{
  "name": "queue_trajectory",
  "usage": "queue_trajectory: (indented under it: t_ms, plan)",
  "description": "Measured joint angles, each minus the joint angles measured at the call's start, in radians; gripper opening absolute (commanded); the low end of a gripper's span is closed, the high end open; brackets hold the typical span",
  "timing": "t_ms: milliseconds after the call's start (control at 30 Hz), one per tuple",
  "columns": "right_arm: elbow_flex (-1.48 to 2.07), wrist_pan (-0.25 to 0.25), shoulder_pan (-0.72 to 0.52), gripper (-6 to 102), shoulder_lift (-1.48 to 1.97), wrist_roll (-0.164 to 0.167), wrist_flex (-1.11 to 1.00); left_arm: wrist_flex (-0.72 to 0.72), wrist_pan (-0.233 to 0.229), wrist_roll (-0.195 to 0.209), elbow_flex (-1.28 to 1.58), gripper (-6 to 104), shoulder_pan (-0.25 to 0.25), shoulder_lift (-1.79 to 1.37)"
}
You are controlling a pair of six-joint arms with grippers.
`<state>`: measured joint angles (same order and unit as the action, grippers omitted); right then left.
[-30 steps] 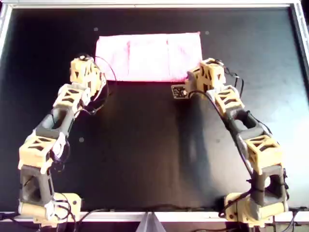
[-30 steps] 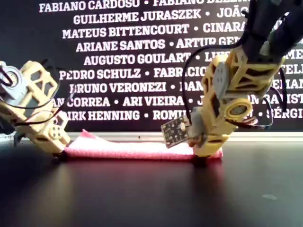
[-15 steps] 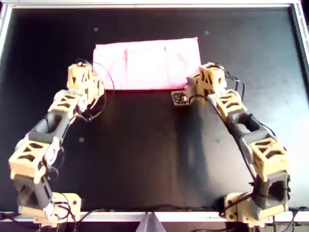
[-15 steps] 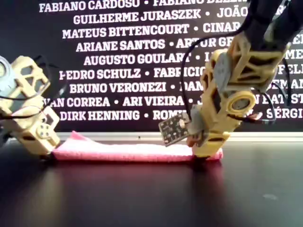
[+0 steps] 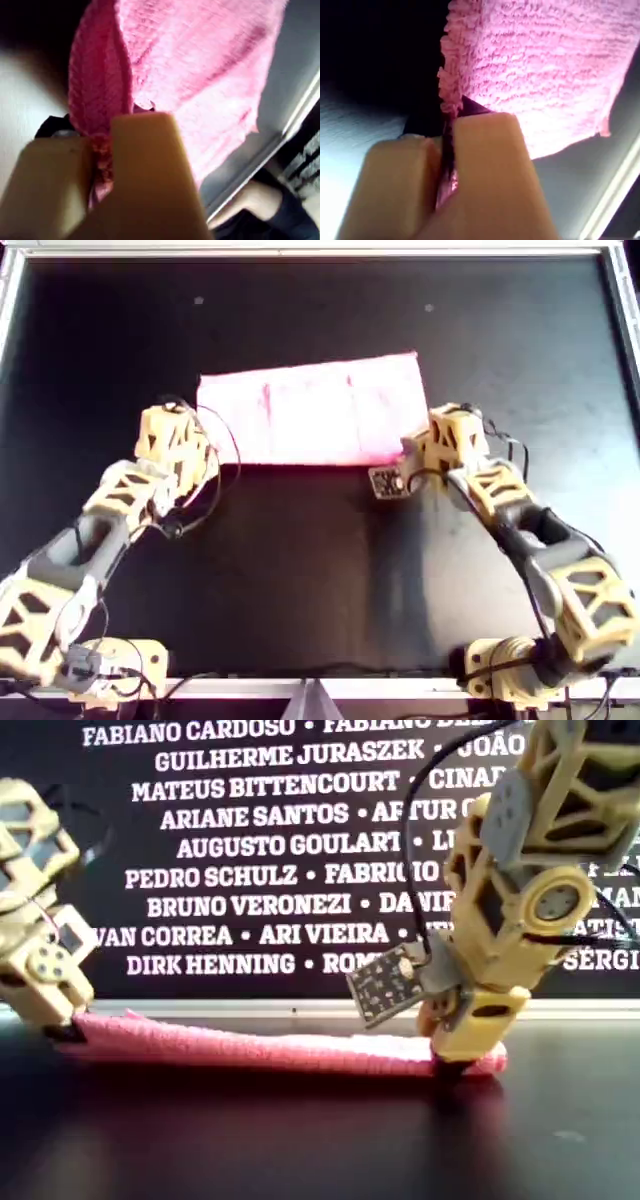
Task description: Fold a cloth
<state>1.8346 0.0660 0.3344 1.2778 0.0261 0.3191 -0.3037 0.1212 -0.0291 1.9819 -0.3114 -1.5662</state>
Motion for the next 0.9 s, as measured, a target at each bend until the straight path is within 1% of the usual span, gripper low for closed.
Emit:
queue_trajectory:
  t_ms: [100, 167, 333, 367, 567, 633, 667, 733, 800, 900]
  plan:
    - [0.1, -0.009, 0.0, -1, 0.075, 0.0, 0.0, 0.0, -0.002, -0.003, 0.069, -1, -0.034, -0.072]
    - [0.155, -0.006, 0.0, -1, 0.124, 0.0, 0.0, 0.0, -0.002, -0.003, 0.109, -1, -0.044, -0.103]
    - [0.285, 0.0, 0.02, -1, 0.264, -0.015, 0.0, 0.0, -0.002, -0.005, 0.183, -1, -0.049, -0.124]
    - [0.31, -0.008, 0.035, -1, 0.288, -0.008, 0.0, 0.0, -0.002, -0.005, 0.192, -1, -0.049, -0.124]
    - [0.405, -0.011, 0.133, -1, 0.393, -0.008, 0.0, 0.0, -0.014, -0.006, 0.233, -1, -0.049, -0.126]
    - [0.408, -0.008, 0.138, -1, 0.396, -0.008, 0.0, 0.0, -0.014, -0.006, 0.249, -1, -0.049, -0.126]
    - [0.408, -0.025, 0.132, -1, 0.396, -0.006, 0.0, 0.0, -0.014, -0.006, 0.258, -1, -0.049, -0.126]
    - [0.41, -0.025, 0.129, 0, 0.396, -0.009, 0.0, 0.0, -0.014, -0.006, 0.272, -1, -0.049, -0.126]
    - [0.41, -0.025, 0.143, 0, 0.397, 0.0, 0.0, 0.0, -0.014, -0.006, 0.275, 0, -0.049, -0.126]
    - [0.41, -0.025, 0.138, 1, 0.397, 0.0, 0.0, 0.0, -0.014, -0.006, 0.273, 1, -0.049, -0.126]
